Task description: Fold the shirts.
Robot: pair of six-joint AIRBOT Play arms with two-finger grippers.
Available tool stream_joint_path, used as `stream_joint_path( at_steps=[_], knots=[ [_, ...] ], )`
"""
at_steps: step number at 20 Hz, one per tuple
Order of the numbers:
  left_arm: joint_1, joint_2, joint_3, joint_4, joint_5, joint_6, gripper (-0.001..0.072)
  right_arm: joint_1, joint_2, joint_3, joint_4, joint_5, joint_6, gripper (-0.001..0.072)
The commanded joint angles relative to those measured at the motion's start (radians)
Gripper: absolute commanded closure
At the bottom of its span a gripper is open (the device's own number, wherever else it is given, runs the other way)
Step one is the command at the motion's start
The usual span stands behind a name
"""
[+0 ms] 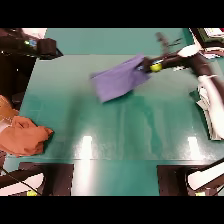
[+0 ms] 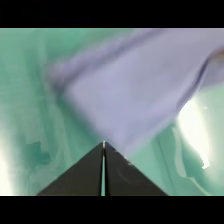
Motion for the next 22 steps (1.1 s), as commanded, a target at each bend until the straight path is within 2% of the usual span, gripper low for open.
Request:
stream_joint_path(
  at_steps=[1,6,9,11,15,19,22],
  knots=[
    [-0.113,0.0,0.0,-0.001,0.063,-0.001,0.0685,-0.27,0.132,0.003,-0.128,0.057,0.018,0.0694],
    [-0.209,0.0,0.0,-0.001,0.14,-0.005,0.0685,-0.627,0.179,0.003,-0.118,0.058,0.018,0.0695],
    [-0.231,0.0,0.0,-0.005,0.167,-0.005,0.0684,-0.759,0.179,0.003,-0.117,0.045,0.016,0.0694],
    [-0.231,0.0,0.0,-0.004,0.183,-0.005,0.0685,-0.809,0.179,0.003,-0.11,0.043,0.016,0.0694],
    [-0.231,0.0,0.0,-0.004,0.203,-0.005,0.0685,-0.848,0.201,0.004,0.059,0.027,-0.022,0.0694],
    [-0.231,0.0,0.0,-0.003,0.196,-0.003,0.0684,-0.863,0.298,0.004,0.058,-0.031,-0.024,0.0694],
    [-0.231,0.0,0.0,0.0,0.196,-0.001,0.0684,-0.916,0.37,0.003,0.053,0.001,-0.023,0.0695]
  ],
)
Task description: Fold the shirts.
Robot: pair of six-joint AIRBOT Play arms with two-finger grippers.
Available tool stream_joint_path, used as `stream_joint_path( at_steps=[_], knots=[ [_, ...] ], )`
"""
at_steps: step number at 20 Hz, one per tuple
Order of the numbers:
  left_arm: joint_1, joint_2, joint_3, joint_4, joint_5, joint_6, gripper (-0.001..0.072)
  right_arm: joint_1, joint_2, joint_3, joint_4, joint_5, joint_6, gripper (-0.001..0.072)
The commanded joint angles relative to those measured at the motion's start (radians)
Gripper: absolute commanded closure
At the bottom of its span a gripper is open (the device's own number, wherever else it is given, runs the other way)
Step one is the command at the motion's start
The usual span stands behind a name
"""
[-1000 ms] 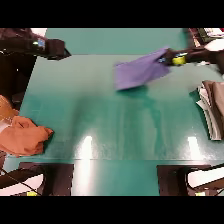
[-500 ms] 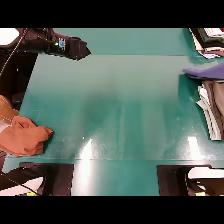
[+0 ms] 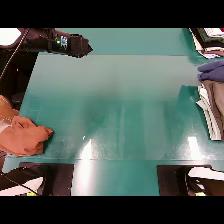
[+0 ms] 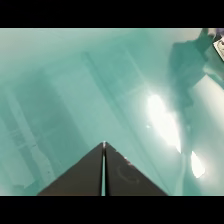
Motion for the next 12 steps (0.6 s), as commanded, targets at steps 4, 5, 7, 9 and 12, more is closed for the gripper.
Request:
stream_joint_path(
  at_steps=[4,5,7,9,12],
  knots=[
    [-0.001,0.0,0.0,0.004,0.0,0.005,0.0684,-0.09,0.132,-0.025,-0.204,0.118,0.061,0.0694],
    [-0.001,0.0,0.0,0.004,-0.003,0.005,0.0685,-0.098,0.161,-0.066,-0.242,0.118,0.065,0.0694],
    [-0.001,0.0,0.0,0.007,-0.017,0.005,0.0684,-0.116,0.232,-0.188,-0.291,0.12,0.069,0.0694],
    [0.0,0.0,0.0,0.008,-0.031,0.032,0.0685,-0.148,0.307,-0.323,-0.336,0.116,0.071,0.0694],
    [0.0,0.0,0.0,0.008,-0.05,0.035,0.0685,-0.214,0.401,-0.484,-0.416,0.122,0.072,0.0693]
  ],
)
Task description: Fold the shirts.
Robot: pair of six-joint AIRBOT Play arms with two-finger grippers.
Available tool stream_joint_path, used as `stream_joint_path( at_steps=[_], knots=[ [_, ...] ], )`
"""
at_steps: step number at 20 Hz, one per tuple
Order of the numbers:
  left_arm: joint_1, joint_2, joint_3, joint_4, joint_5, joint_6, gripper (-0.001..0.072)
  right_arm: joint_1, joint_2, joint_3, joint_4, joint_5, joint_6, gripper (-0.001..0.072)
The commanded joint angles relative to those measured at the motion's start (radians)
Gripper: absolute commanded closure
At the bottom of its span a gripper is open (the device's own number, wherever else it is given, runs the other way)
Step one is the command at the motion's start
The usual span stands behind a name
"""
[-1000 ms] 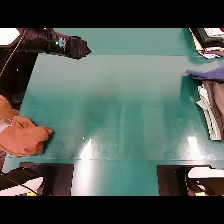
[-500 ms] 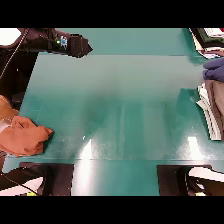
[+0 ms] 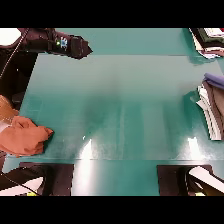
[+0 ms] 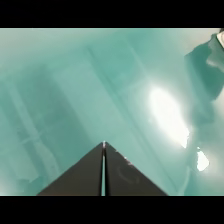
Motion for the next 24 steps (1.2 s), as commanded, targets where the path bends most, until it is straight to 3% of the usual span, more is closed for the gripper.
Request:
stream_joint_path(
  at_steps=[1,3,5,8,9,14,21,24],
  knots=[
    [0.0,0.0,0.0,0.002,-0.024,0.017,0.0685,-0.074,0.108,-0.178,-0.119,0.01,0.007,0.0691],
    [-0.001,0.0,0.0,0.002,-0.034,0.034,0.0684,-0.116,0.148,-0.246,-0.143,0.01,0.007,0.0646],
    [-0.001,0.0,0.0,0.002,-0.039,0.034,0.0685,-0.15,0.174,-0.292,-0.165,0.017,0.007,0.0499],
    [0.0,0.0,0.0,0.002,-0.041,0.035,0.0684,-0.183,0.182,-0.303,-0.162,0.033,0.007,0.022],
    [0.0,0.0,0.0,0.002,-0.042,0.035,0.0684,-0.185,0.182,-0.289,-0.162,0.034,0.007,0.0201],
    [-0.001,0.0,0.0,0.001,-0.044,0.034,0.0684,-0.043,0.182,-0.169,-0.04,0.004,0.007,0.0201],
    [0.0,0.0,0.0,0.0,-0.029,0.033,0.0684,0.554,0.18,-0.101,-0.006,-0.071,0.006,0.0221],
    [0.0,0.0,0.0,0.0,-0.002,0.033,0.0684,0.737,0.158,-0.101,-0.006,-0.109,0.006,0.0434]
  ],
)
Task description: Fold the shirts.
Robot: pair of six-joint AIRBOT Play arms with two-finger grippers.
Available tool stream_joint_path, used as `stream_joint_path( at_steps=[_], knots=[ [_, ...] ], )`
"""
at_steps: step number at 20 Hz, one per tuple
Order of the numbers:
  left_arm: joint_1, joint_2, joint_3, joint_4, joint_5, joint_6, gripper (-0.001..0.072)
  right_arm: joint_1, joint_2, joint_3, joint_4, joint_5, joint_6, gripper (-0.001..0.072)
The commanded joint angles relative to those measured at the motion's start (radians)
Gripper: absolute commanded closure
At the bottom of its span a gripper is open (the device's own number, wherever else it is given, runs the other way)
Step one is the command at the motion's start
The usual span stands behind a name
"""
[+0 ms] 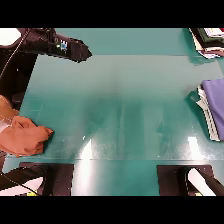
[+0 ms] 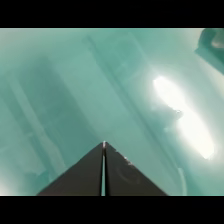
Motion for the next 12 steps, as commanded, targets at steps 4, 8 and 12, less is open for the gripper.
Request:
stream_joint_path(
  at_steps=[4,8,12],
  knots=[
    [0.0,0.0,0.0,0.0,0.06,0.0,0.0684,0.319,-0.062,0.007,0.006,-0.023,-0.012,0.0693],
    [0.0,0.0,0.0,0.0,0.066,0.0,0.0684,0.365,-0.092,0.007,0.006,-0.002,-0.012,0.0693],
    [0.0,0.0,0.0,0.0,0.066,0.0,0.0684,0.358,-0.091,0.006,0.007,-0.001,-0.011,0.0693]
  ],
)
